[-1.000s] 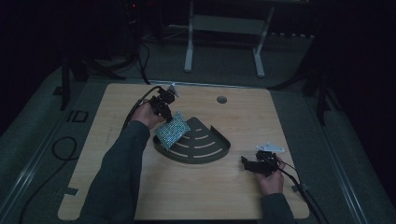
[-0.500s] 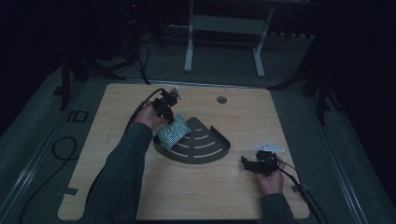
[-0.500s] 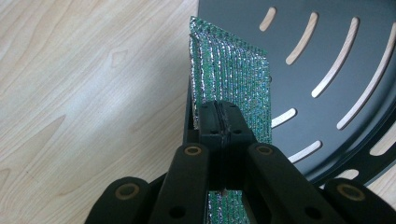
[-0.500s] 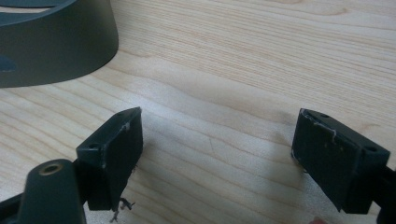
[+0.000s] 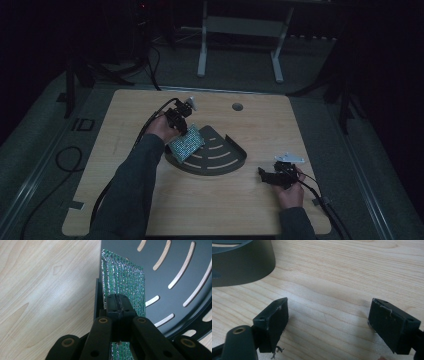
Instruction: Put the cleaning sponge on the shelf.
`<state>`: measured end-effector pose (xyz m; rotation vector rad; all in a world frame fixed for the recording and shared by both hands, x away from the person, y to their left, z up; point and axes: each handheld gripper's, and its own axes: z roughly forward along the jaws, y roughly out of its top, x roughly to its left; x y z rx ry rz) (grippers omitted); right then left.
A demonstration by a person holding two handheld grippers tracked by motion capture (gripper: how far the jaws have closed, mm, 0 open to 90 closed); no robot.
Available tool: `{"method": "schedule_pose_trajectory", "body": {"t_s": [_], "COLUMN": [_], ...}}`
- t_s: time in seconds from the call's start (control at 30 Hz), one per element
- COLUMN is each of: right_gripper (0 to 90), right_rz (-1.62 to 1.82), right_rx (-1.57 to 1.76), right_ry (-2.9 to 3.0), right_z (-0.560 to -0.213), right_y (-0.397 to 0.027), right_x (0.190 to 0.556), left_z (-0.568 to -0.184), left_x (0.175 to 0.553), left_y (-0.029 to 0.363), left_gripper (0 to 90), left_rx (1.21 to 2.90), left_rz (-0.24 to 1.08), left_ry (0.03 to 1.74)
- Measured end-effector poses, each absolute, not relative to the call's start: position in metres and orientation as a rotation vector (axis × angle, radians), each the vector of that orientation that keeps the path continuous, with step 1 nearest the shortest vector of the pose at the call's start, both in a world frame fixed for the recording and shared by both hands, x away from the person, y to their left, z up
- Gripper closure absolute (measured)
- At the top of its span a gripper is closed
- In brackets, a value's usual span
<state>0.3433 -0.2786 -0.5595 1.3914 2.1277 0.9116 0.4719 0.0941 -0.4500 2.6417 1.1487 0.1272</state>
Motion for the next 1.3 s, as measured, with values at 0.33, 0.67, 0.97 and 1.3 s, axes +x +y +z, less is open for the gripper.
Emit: {"method": "schedule_pose_trajectory", "body": {"t_s": [0.33,0.67,0.97,1.3], "right_gripper": [16.1,16.1,16.0,16.1], "right_rz": [0.912,0.912,0.912,0.912], "right_rx": [1.390,1.390,1.389,1.390], "right_ry": [2.128,2.128,2.128,2.128], "right_z": [-0.559,-0.559,-0.559,-0.559], "right_y": [-0.279,-0.279,-0.279,-0.279], "right_x": [0.343,0.343,0.343,0.343], "left_z": [-0.453,-0.456,-0.460,-0.466], "left_x": [0.469,0.467,0.468,0.471], "left_y": [0.092,0.094,0.093,0.095], "left_gripper": [89.9,89.7,89.4,90.0], "left_rx": [2.670,2.684,2.705,2.732], "left_rz": [0.132,0.132,0.153,0.177], "left_ry": [1.133,1.136,1.146,1.170]}}
